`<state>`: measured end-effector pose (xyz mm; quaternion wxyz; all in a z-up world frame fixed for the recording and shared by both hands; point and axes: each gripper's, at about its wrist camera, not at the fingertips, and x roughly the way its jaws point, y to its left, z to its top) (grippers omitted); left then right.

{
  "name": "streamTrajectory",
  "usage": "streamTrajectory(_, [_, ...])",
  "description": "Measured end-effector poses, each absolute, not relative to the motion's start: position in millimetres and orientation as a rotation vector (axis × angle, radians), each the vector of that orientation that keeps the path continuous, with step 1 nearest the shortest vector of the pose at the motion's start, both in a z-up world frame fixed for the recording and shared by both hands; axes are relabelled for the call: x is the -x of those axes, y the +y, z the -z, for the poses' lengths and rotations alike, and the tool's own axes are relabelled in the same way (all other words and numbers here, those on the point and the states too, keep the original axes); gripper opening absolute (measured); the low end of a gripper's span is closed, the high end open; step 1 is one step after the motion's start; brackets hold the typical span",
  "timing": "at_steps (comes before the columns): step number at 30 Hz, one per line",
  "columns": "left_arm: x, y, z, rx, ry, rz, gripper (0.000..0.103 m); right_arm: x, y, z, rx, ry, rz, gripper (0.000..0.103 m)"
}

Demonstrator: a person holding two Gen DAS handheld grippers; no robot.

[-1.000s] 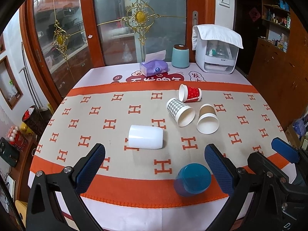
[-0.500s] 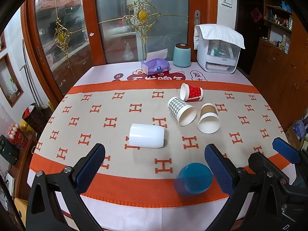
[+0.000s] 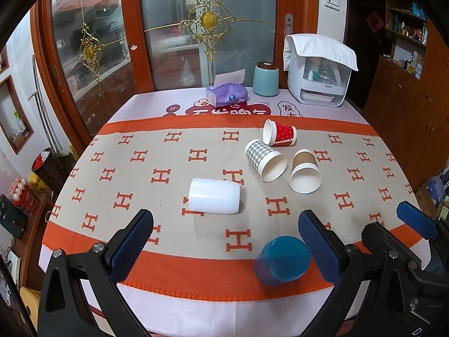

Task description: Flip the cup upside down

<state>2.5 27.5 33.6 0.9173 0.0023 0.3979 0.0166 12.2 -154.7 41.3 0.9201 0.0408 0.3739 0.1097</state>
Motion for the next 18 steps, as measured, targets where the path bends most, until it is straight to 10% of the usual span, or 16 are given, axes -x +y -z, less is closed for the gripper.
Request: streamTrajectory(18, [-5.3, 29.5, -30.4, 0.0, 0.834, -0.038, 0.102, -16.3, -150.9, -37.2, -0.091, 0.787, -0.239, 0.075])
